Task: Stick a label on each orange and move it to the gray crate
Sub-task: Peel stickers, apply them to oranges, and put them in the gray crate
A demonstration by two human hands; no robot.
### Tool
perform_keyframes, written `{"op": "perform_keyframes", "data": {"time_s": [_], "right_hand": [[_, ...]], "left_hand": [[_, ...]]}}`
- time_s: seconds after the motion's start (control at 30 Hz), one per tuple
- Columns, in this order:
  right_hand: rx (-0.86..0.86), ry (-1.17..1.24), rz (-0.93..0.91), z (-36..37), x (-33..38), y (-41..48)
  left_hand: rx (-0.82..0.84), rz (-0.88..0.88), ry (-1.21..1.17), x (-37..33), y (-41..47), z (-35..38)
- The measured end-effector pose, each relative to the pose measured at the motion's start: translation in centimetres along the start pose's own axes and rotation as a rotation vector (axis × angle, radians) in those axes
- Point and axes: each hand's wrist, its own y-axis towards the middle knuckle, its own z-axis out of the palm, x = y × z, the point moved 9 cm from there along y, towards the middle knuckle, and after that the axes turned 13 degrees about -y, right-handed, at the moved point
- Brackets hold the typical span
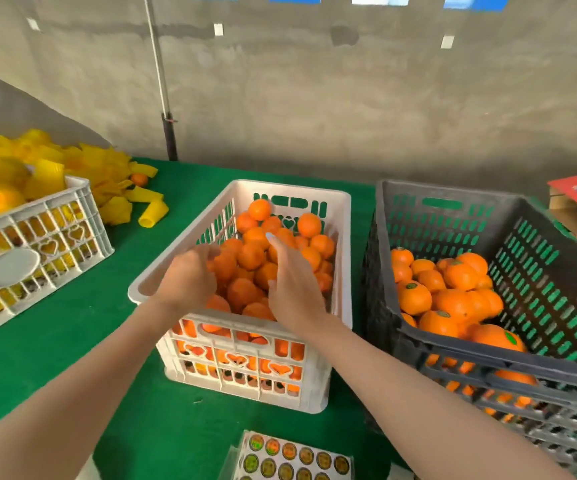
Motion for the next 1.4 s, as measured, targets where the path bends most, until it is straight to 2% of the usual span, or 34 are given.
{"op": "perform_keyframes", "data": {"time_s": [0.07, 0.13, 0.2, 0.3, 0.47, 0.53, 0.57, 0.6, 0.67, 0.73, 0.77, 0.83, 0.93, 1.03, 1.13, 1.27, 1.4], "right_hand": [[0.100, -0.042, 0.037, 1.8, -0.9, 0.6], [0.169, -0.048, 0.062, 2.8, -1.6, 0.8], [0.206, -0.038, 0.064, 3.3, -2.0, 0.8], [0.201, -0.043, 0.032, 3.3, -2.0, 0.8], [0.137, -0.041, 0.014, 2.8, -2.0, 0.6], [0.056, -0.018, 0.014, 1.8, -1.9, 0.6], [0.003, 0.008, 0.018, 1.1, -1.9, 0.5], [-0.046, 0.046, 0.032, 0.3, -1.9, 0.5], [-0.135, 0.166, 0.110, -1.2, -2.5, 0.1], [-0.186, 0.332, 0.214, -2.7, -3.3, -0.9], [-0.195, 0.418, 0.258, -3.3, -3.5, -1.4], [-0.188, 0.599, 0.351, -4.3, -4.0, -2.9], [-0.130, 0.924, 0.476, -5.2, -4.4, -5.2], [-0.104, 1.064, 0.543, -6.4, -4.7, -7.4], [-0.170, 1.045, 0.537, -8.6, -5.1, -9.3], [-0.194, 0.949, 0.469, -10.9, -5.6, -11.1], [-0.232, 0.848, 0.437, -12.9, -6.3, -12.5]], "left_hand": [[0.245, -0.034, 0.260, 1.6, 2.2, 1.4], [0.558, -0.046, 0.408, 3.2, 3.1, 3.4], [0.767, -0.017, 0.572, 4.6, 3.1, 4.5], [0.829, 0.024, 0.671, 6.3, 3.8, 5.2], [0.711, 0.150, 0.704, 6.7, 4.9, 5.8], [0.631, 0.172, 0.591, 5.5, 5.4, 4.9], [0.579, 0.158, 0.463, 4.8, 5.7, 4.1], [0.528, 0.120, 0.258, 4.0, 5.7, 3.2], [0.464, 0.004, -0.345, 1.9, 4.5, 1.7], [0.490, -0.123, -0.911, -0.4, 2.1, 1.6], [0.506, -0.164, -1.089, -1.3, 1.0, 2.0], [0.541, -0.214, -1.298, -3.0, -1.0, 3.3], [0.677, -0.307, -1.444, -5.7, -4.0, 6.0], [0.788, -0.384, -1.565, -8.9, -6.6, 8.3], [0.715, -0.461, -1.513, -10.4, -8.4, 9.9], [0.683, -0.317, -1.303, -12.5, -9.8, 10.5], [0.696, -0.278, -1.206, -14.3, -10.9, 11.1]]}}
